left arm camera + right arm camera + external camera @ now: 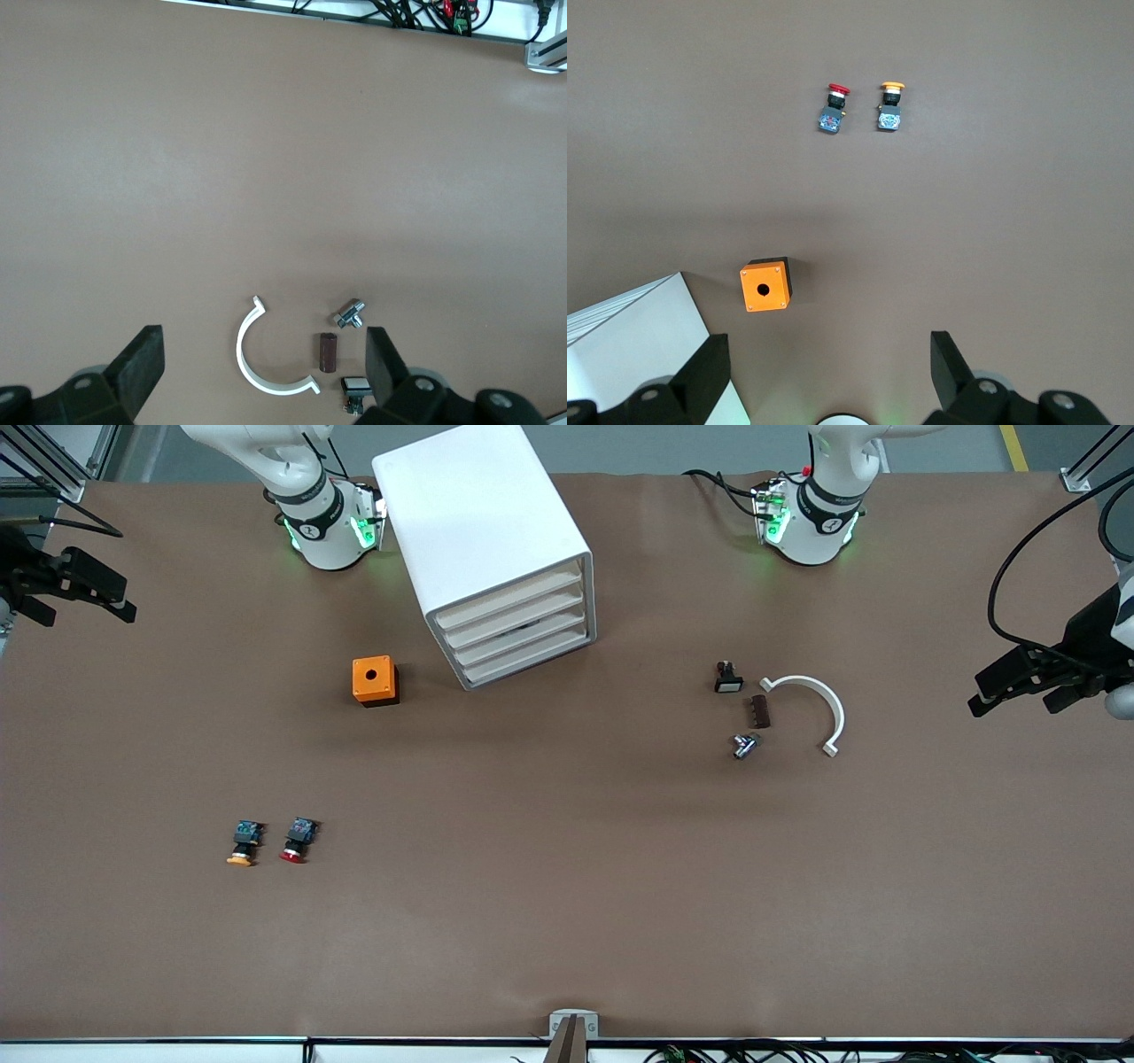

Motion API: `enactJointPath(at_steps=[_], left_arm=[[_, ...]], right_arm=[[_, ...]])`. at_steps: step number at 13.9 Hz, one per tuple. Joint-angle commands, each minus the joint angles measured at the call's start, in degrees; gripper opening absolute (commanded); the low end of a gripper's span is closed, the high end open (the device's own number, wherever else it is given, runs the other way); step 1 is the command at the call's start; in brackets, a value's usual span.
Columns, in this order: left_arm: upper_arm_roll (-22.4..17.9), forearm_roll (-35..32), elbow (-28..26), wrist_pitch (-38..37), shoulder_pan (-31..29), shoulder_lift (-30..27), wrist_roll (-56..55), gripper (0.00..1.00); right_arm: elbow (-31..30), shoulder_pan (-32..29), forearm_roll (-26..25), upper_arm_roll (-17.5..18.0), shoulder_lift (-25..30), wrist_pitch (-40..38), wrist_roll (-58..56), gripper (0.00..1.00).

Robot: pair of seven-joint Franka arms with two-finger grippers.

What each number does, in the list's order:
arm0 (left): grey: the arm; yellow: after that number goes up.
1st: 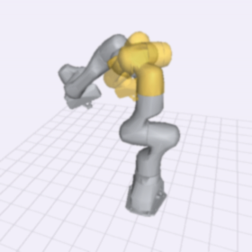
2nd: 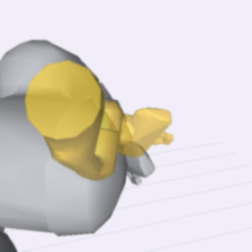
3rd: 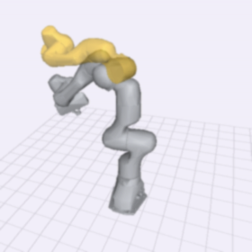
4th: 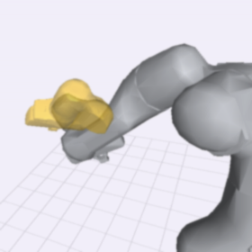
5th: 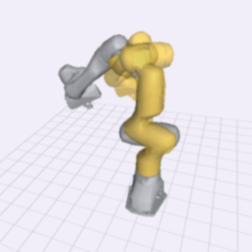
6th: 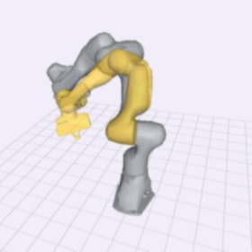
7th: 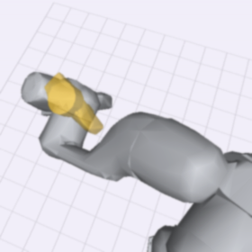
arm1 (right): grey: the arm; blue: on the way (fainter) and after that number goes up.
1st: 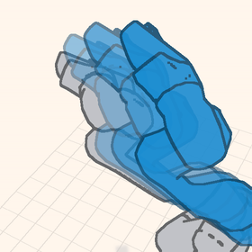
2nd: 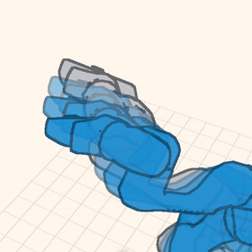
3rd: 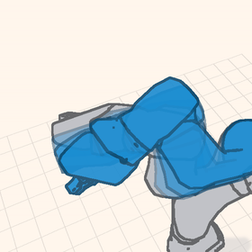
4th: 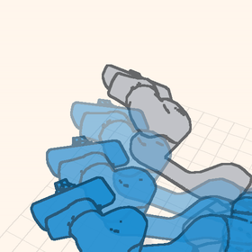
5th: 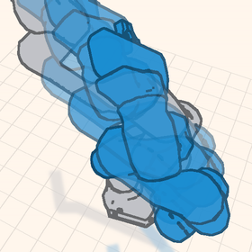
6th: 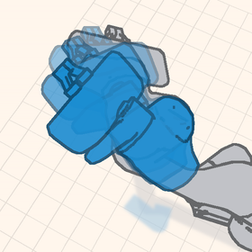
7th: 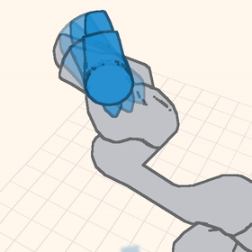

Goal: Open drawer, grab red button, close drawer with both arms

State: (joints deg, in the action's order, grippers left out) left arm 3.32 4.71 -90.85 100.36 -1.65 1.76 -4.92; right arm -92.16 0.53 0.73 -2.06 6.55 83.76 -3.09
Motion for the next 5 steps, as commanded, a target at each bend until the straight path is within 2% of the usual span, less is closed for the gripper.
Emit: enactJointPath(at_steps=[1, 5], left_arm=[[0.9, -1.3, 0.6, -1.8, -0.5, -0.5, -0.2, 1.0], [1.0, -1.3, 0.6, -1.9, -0.5, -0.5, -0.3, 1.0]], right_arm=[[-1.4, -1.1, -0.1, 0.8, 1.6, 0.3, -0.1, 1.0], [-1.4, -1.1, -0.2, 0.7, 1.7, 0.7, 0.5, 1.0]])
